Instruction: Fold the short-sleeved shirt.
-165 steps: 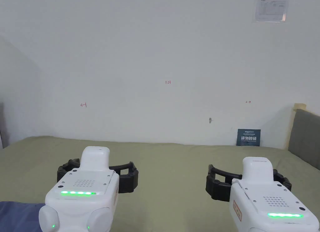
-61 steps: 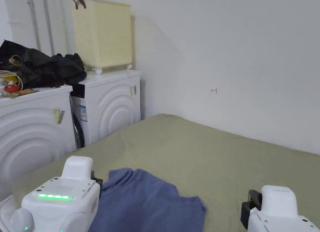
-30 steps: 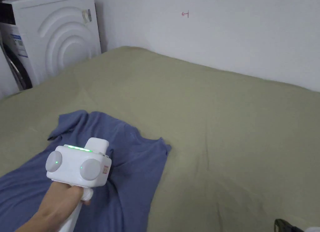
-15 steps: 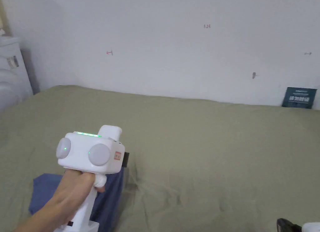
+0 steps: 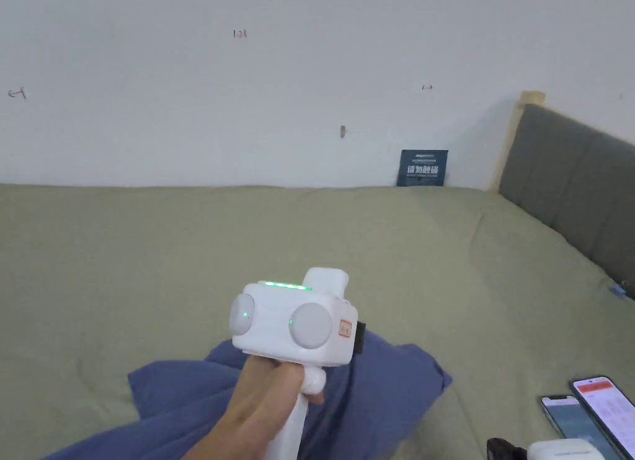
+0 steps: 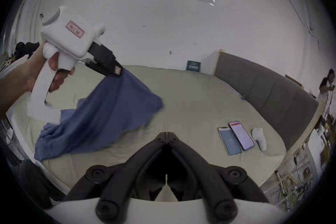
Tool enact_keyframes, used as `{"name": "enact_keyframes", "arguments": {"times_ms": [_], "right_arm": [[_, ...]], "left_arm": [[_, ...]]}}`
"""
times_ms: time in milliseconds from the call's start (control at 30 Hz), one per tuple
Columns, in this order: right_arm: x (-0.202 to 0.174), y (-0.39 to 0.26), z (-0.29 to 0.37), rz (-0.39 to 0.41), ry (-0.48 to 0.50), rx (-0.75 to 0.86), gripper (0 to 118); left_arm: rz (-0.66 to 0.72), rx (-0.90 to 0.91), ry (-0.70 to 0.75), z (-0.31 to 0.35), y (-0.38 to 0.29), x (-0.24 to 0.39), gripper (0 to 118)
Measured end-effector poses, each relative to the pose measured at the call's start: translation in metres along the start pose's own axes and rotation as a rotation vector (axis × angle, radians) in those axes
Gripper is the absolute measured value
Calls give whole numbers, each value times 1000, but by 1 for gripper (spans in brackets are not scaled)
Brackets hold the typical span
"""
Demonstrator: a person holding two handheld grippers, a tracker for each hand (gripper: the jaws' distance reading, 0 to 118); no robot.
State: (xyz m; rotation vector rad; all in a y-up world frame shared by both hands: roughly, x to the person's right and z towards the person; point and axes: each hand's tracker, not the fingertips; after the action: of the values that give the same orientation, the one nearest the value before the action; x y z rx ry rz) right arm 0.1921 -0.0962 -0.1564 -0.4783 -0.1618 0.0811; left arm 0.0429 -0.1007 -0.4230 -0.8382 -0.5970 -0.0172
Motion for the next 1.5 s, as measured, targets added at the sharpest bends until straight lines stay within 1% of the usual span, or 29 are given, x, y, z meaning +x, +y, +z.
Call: {"name": "enact_keyframes", "arguments": {"times_ms": [133,167,200,267,300,333,367,433,533,600,633,667,700,733,767,800,867,967,1100,1167,1300,1433,1467,1500], "right_arm": [[3,-2,-12,2,-10,-24,0],[3,-2,-14,3,-11,-26,0],[4,-3,-17,6,-11,-30,0],[3,-2,-21,4,-12,-32,0],[2,-2,-23,1,-10,-34,0],[2,-1,-24,-3,-7,-35,0],[0,0,-25,-5,-5,-35,0],[-4,3,-22,-14,1,-22,0],[-10,10,-15,-41,14,8,0],[-15,16,-7,-62,24,36,0],[-18,18,-4,-65,29,46,0],[-20,20,0,-69,39,62,0],[-24,23,4,-68,46,74,0],[-27,24,8,-66,51,84,0],[-30,26,12,-66,54,96,0],[-33,27,16,-68,64,112,0],[-39,27,22,-62,78,126,0],[-48,27,27,-48,92,140,0],[-58,27,27,-29,111,130,0],[-61,28,25,-24,113,127,0],[-64,29,15,-27,121,109,0],[-63,26,-1,-24,107,80,0],[-62,25,-6,-24,101,68,0],[-61,24,-12,-22,94,55,0]], "left_arm": [[33,-118,86,-54,-27,-20,0],[31,-132,91,-62,-33,-25,2],[33,-124,99,-65,-38,-29,12],[41,-108,103,-66,-46,-39,96],[53,-94,99,-62,-50,-43,118],[56,-91,104,-57,-53,-48,118],[59,-40,110,-42,-56,-52,118],[51,-16,162,-13,-59,-61,118],[76,78,188,59,-71,-80,115],[66,160,241,118,-86,-90,114],[58,199,262,144,-94,-93,105],[58,247,294,177,-104,-99,84],[58,282,334,204,-116,-103,49],[71,311,374,227,-127,-106,4],[83,345,417,252,-141,-109,2],[93,362,424,276,-155,-115,2],[118,391,492,311,-181,-123,2],[137,403,621,341,-213,-137,2],[240,378,609,349,-226,-162,2],[262,355,602,341,-225,-174,2],[318,254,529,299,-210,-207,2],[290,99,511,230,-193,-240,2],[290,52,499,210,-190,-246,2],[301,13,494,192,-187,-256,8]]}}
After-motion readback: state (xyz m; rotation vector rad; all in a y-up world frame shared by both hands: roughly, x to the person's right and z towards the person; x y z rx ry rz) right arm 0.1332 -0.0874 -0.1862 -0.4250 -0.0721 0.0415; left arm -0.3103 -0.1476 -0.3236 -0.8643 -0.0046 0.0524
